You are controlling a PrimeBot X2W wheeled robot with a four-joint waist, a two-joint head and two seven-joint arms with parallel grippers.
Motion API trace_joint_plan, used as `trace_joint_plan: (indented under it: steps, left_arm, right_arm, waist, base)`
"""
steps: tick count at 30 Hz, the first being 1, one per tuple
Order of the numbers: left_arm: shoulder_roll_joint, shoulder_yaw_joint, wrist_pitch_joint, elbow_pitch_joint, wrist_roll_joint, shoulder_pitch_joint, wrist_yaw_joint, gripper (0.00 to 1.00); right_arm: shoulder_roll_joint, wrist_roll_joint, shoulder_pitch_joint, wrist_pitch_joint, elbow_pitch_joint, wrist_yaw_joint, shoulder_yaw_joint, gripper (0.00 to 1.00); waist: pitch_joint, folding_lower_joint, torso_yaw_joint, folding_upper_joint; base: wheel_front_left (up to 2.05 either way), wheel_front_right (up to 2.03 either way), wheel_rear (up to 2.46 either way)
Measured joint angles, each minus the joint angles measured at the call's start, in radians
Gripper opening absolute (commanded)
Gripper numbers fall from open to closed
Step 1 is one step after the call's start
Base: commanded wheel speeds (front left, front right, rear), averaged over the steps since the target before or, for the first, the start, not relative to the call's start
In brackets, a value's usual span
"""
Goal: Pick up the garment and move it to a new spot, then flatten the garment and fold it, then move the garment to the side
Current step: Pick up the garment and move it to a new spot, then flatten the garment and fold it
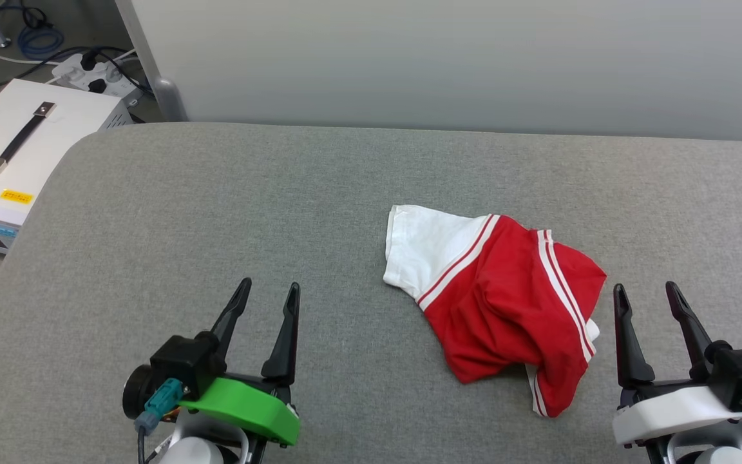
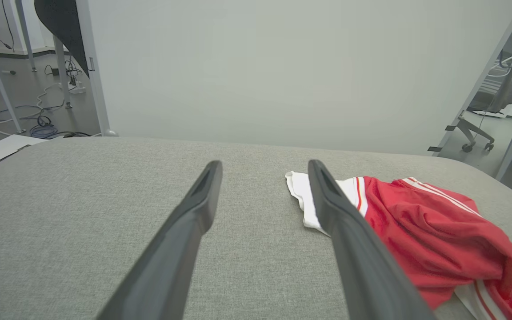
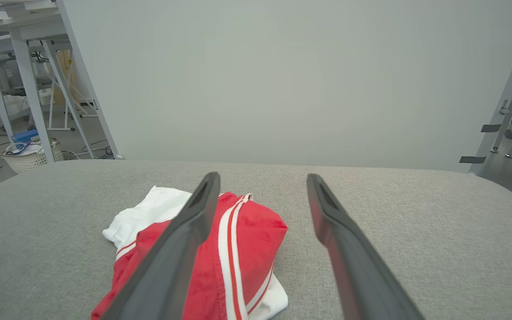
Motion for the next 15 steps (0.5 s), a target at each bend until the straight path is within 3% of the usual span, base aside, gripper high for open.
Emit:
trace_joint_plan:
  steps: [8,15]
  left_arm:
    - [-0.096,0.125,0.0,0.003,0.098,0.032,-0.084,1.0]
    - [-0.118,0.168,0.0,0.01,0.128,0.028,-0.137,1.0]
  right_arm:
    - [0.0,0.001,0.013,0.0,-0.002,0.0,0.021,1.0]
    - [0.0,0.001,0.013,0.0,-0.017,0.0,0.042,1.0]
  waist:
    - [-0.004,0.0,-0.015,0.0]
    - [0.007,0.0,-0.049,0.0]
  base:
    - [0.0,0.0,0.0]
    - [0.0,0.0,0.0]
